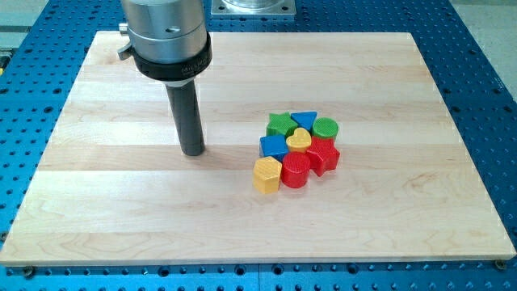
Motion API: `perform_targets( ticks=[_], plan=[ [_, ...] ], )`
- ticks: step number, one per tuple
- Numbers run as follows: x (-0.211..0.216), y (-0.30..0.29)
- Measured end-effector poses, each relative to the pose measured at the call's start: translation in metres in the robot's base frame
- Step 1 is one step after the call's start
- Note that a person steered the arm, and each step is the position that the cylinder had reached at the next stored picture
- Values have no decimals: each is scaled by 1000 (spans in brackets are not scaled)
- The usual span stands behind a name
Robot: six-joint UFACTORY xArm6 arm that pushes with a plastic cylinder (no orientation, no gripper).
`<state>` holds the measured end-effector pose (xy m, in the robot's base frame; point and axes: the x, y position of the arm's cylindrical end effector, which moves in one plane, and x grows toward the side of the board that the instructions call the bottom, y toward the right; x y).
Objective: Move the hexagon into the yellow heart
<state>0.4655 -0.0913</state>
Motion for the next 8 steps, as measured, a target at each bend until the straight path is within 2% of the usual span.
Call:
perform_targets(
  ticks=[4, 5, 6, 8],
  plan=[
    [1, 2],
    [40, 1],
    [76, 41],
    [68, 64]
  ],
)
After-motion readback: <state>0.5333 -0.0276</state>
